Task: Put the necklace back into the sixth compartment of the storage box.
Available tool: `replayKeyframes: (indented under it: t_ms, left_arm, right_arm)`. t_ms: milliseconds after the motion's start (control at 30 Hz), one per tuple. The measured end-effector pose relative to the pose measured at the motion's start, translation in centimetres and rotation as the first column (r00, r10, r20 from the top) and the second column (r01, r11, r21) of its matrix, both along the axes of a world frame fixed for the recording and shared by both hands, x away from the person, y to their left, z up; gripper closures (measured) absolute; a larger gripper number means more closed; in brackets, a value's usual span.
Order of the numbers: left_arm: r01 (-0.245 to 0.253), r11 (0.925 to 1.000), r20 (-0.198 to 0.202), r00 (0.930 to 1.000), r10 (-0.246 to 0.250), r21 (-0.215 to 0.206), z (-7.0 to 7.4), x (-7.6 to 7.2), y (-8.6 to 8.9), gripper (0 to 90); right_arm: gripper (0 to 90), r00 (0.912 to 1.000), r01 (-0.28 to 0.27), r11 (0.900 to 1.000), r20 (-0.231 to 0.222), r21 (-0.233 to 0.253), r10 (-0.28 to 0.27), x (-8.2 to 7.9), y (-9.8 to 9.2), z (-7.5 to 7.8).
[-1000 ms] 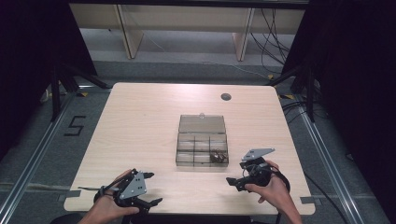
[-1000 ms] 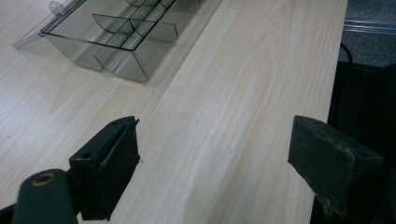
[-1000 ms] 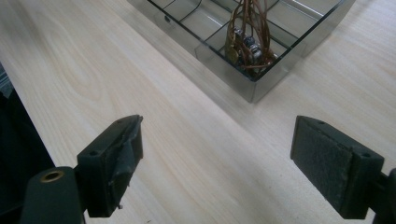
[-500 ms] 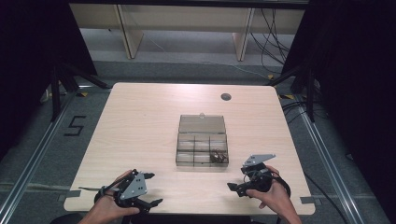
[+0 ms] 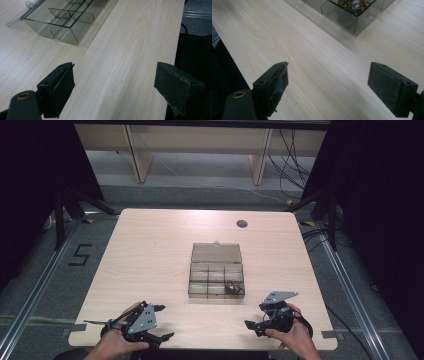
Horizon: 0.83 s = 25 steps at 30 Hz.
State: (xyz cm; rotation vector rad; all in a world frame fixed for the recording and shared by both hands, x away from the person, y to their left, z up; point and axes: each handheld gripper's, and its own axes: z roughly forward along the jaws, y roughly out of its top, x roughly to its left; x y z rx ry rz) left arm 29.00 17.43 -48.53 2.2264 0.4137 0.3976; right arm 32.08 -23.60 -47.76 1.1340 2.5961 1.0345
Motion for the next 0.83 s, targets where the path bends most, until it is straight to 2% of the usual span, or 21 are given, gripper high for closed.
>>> replayKeyframes:
  t_ms: [67,100,133,167,200,233,267,300,333,367,433,467,567,600,667,700,733,833]
  left_arm:
    - [0.002,1.0,0.0,1.0,-0.002,-0.009,-0.1,0.0,0.0,15.7]
    - [0.0,0.9999,0.002,1.0,0.0,-0.01,-0.1,0.0,-0.1,15.7]
    - [0.0,0.9999,0.002,1.0,0.0,-0.01,-0.1,0.0,-0.1,15.7]
    - [0.0,1.0,0.002,1.0,0.0,-0.009,-0.1,0.0,0.0,15.7]
    - [0.002,1.0,0.002,1.0,-0.002,0.008,0.0,0.0,0.0,15.7]
    - [0.003,0.9999,-0.002,1.0,-0.003,-0.01,-0.1,0.0,0.0,15.7]
    - [0.008,0.9997,0.009,0.9999,-0.008,0.021,0.1,0.1,0.2,15.7]
    - [0.006,0.9999,0.006,1.0,-0.007,0.01,0.1,0.1,0.1,15.7]
    - [0.0,0.9999,0.001,1.0,0.0,-0.014,0.0,0.0,0.0,15.7]
    - [0.018,0.9998,0.022,0.9996,-0.018,0.011,0.2,0.2,0.1,15.7]
    - [0.016,0.9998,0.021,0.9997,-0.016,0.008,0.1,0.2,0.1,15.7]
    - [0.002,1.0,0.002,1.0,-0.002,-0.002,0.1,0.0,0.0,15.7]
    - [0.004,1.0,0.001,1.0,-0.004,0.0,0.0,0.1,0.0,15.7]
    - [0.009,0.9999,0.001,1.0,-0.009,0.009,0.0,0.1,0.1,15.7]
    - [0.003,1.0,-0.002,1.0,-0.003,-0.002,-0.1,0.0,0.0,15.7]
    - [0.014,0.9998,0.006,0.9999,-0.014,0.012,0.0,0.1,0.1,15.7]
    - [0.003,1.0,-0.002,1.0,-0.003,-0.007,-0.1,0.0,0.0,15.7]
    - [0.002,1.0,0.006,1.0,-0.002,0.004,0.0,0.1,0.0,15.7]
  right_arm:
    - [17.1,0.9998,0.018,1.0,-0.013,0.007,-0.018,-0.2,0.1,-0.1]
    - [17.1,1.0,0.002,1.0,-0.001,-0.004,-0.002,-0.2,0.0,-0.2]
    - [17.1,0.9998,0.015,1.0,-0.014,0.013,-0.015,-0.4,0.1,-0.3]
    - [17.1,0.9996,0.019,1.0,-0.021,-0.002,-0.019,-0.5,0.0,-0.3]
    - [17.0,0.9988,0.043,0.999,-0.022,-0.003,-0.043,-0.6,0.0,-0.5]
    - [17.1,0.9994,0.025,1.0,-0.023,0.003,-0.025,-0.6,0.0,-0.6]
    - [17.0,0.9994,0.018,1.0,-0.03,-0.005,-0.018,-0.7,0.0,-0.6]
    - [17.1,0.9998,0.018,1.0,0.0,-0.002,-0.018,-0.6,0.0,-0.9]
    - [17.1,0.9994,0.031,1.0,-0.014,0.006,-0.031,-0.7,0.0,-0.8]
    - [17.0,0.999,0.044,0.999,-0.009,0.002,-0.044,-0.8,0.0,-0.8]
    - [17.0,0.9994,0.033,0.999,-0.015,0.014,-0.032,-0.9,0.0,-0.8]
    - [17.0,0.9993,0.034,0.999,-0.018,0.012,-0.034,-1.0,-0.1,-0.7]
    - [17.0,0.9992,0.033,0.999,-0.022,0.001,-0.033,-1.1,-0.3,-0.6]
    - [17.0,0.9997,0.025,1.0,-0.005,0.003,-0.025,-1.1,-0.4,-0.7]
    - [17.0,0.9994,0.033,0.999,-0.012,0.01,-0.033,-1.3,-0.4,-0.7]
    - [17.0,0.9997,0.024,1.0,0.003,0.005,-0.024,-1.2,-0.5,-0.8]
    - [17.0,0.9992,0.04,0.999,-0.002,0.02,-0.04,-1.3,-0.4,-1.0]
    - [17.1,0.999,0.039,0.999,-0.023,0.001,-0.039,-1.3,-0.4,-0.9]
